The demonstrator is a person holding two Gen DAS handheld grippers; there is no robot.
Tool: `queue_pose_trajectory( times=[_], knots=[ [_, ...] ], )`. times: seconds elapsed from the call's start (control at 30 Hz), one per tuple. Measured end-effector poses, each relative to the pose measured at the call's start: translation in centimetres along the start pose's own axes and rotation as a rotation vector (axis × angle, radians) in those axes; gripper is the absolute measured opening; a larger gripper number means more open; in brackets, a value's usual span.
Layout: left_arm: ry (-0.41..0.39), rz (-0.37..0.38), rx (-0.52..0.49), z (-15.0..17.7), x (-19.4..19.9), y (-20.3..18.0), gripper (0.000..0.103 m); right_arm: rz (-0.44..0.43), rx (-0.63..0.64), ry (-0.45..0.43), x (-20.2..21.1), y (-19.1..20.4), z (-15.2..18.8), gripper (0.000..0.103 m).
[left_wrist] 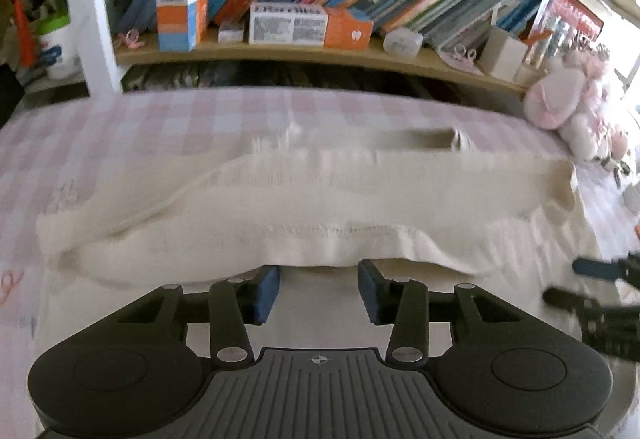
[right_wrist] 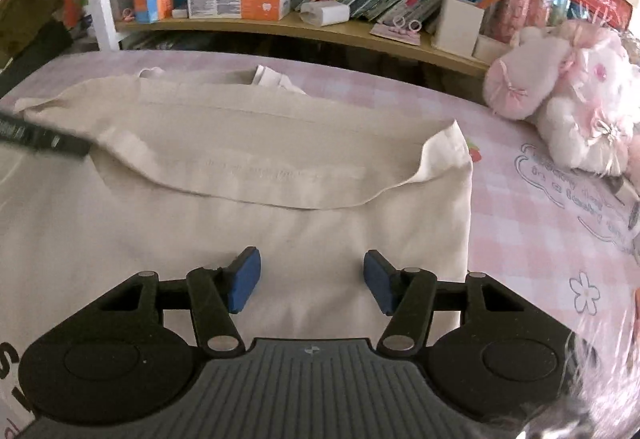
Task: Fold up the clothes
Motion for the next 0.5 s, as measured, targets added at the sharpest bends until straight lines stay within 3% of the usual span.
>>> queue_pose_trajectory(
  times=[0.1,0.2,0.3,0.37,0.5],
  knots=[
    [-0.002,0.014,0.022,-2.3,-1.9,0.6,0.042,-0.003,0.018,0.004,0.0,0.2,0.2,0.056],
    [0.003,0.018,0.169,-5.0,-4.3,3.7,0.041,-0.006,0.037,0.007,-0.1,0.4,0.4,0.058],
    [-0.057,0.015,0.363,-7.2,-4.0,7.7,0.040,-0.009,0.055,0.011,-0.1,0.5,0.7,0.058],
    [-0.101,-0.020,0.381,-8.1,-2.7,9.7,0.042,-0.008,0.051,0.008,-0.1,0.5,0.7,0.058],
    [-0.162,-0.074,0.316,-7.8,0.7,11.4,0.042,-0.007,0.043,0.002,-0.1,0.5,0.6,0.058]
  ],
)
Point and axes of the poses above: each gripper's, at about its wrist camera, not at the fingertips, and x roughly against the way its jaws point, y to its left, z to its underside, the point moved 9 cm from there along -x, roughly the way its jaws point, and after that the axes turned 4 degrees about y, right-handed, at the moved point
